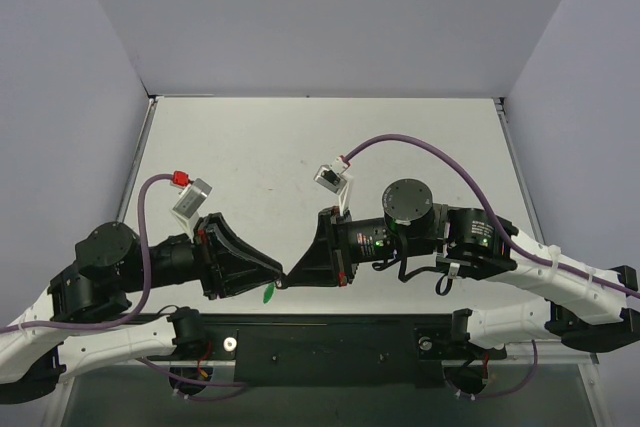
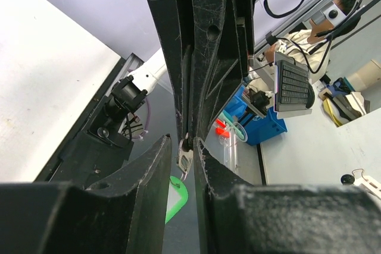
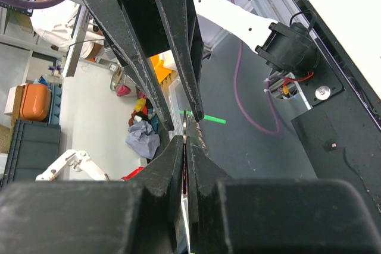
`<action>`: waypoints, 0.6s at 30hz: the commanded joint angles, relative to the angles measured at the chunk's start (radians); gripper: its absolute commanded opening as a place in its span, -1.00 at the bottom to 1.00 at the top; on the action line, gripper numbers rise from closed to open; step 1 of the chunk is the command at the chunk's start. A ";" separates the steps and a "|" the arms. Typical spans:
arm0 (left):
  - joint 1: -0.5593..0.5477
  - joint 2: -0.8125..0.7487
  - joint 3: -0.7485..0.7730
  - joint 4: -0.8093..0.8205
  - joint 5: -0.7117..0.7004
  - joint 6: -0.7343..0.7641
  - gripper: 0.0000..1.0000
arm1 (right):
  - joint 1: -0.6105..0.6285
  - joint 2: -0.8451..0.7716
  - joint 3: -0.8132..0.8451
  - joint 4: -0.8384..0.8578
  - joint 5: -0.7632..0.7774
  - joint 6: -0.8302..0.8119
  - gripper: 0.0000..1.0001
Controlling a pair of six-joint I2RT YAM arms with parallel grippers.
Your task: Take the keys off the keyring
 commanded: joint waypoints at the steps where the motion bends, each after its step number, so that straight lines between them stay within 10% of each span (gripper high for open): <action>1: -0.003 0.011 0.024 0.034 0.034 -0.003 -0.38 | 0.008 -0.003 0.036 0.022 0.017 -0.020 -1.00; 9: -0.004 0.011 0.023 0.034 0.043 -0.006 -0.34 | 0.012 -0.003 0.037 0.020 0.020 -0.022 -1.00; 18: -0.004 0.008 0.018 0.034 0.050 -0.010 -0.87 | 0.014 -0.001 0.037 0.022 0.028 -0.023 -1.00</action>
